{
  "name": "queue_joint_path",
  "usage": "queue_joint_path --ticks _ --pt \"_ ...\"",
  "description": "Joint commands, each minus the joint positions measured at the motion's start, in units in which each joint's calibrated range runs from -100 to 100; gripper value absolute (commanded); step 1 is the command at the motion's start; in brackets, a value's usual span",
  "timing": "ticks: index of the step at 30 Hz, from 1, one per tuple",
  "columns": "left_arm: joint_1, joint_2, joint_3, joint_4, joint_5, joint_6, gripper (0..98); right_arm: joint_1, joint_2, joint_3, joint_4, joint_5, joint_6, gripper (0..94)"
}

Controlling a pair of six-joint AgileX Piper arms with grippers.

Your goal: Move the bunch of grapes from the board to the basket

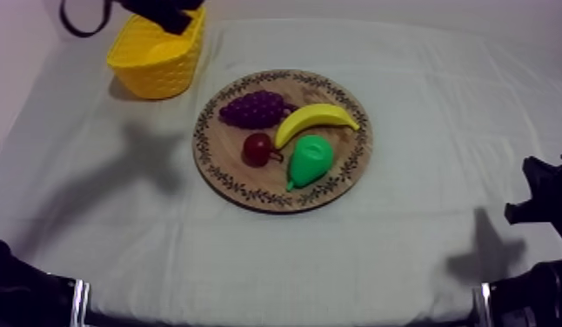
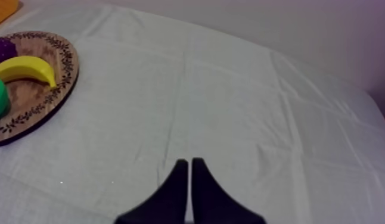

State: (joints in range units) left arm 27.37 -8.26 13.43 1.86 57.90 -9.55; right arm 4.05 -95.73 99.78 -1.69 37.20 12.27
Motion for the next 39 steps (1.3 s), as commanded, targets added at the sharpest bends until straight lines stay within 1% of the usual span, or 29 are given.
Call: queue_joint_path --ticks 1,10,12,17,23,29,32,34,36,39 --pt "0.39 4.47 -3.95 -0.11 2.57 -0.04 0.0 0.01 -0.02 -0.01 0.01 -0.02 0.01 0.5" --pt "0.28 15.66 -18.75 -1.11 17.31 0.56 0.0 0.01 -0.02 -0.01 0.01 -0.02 0.01 0.5" --pt "0.04 17.64 -21.53 -1.35 20.02 0.72 0.0 0.01 -0.02 -0.01 0.01 -0.02 0.01 0.5" --pt "0.01 22.69 -27.07 -2.76 25.21 1.22 0.0 0.01 -0.02 -0.01 0.01 -0.02 0.01 0.5" --pt "0.59 26.78 -29.11 -4.26 26.62 0.44 0.0 0.01 -0.02 -0.01 0.01 -0.02 0.01 0.5" --pt "0.49 28.36 -29.17 -4.51 26.38 0.11 0.0 0.01 -0.02 -0.01 0.01 -0.02 0.01 0.5" --pt "0.27 28.21 -28.17 -4.38 25.43 -0.69 0.0 0.01 -0.02 -0.01 0.01 -0.02 0.01 0.5" --pt "0.16 27.87 -27.08 -4.3 24.3 -1.96 0.0 0.01 -0.02 -0.01 0.01 -0.02 0.01 0.5" --pt "0.09 27.49 -25.96 -4.36 23.19 -3.88 0.0 0.01 -0.02 -0.01 0.01 -0.02 0.01 0.5" --pt "0.07 26.98 -24.9 -5.19 22.12 -7.55 0.0 0.01 -0.02 -0.01 0.01 -0.02 0.01 0.5"
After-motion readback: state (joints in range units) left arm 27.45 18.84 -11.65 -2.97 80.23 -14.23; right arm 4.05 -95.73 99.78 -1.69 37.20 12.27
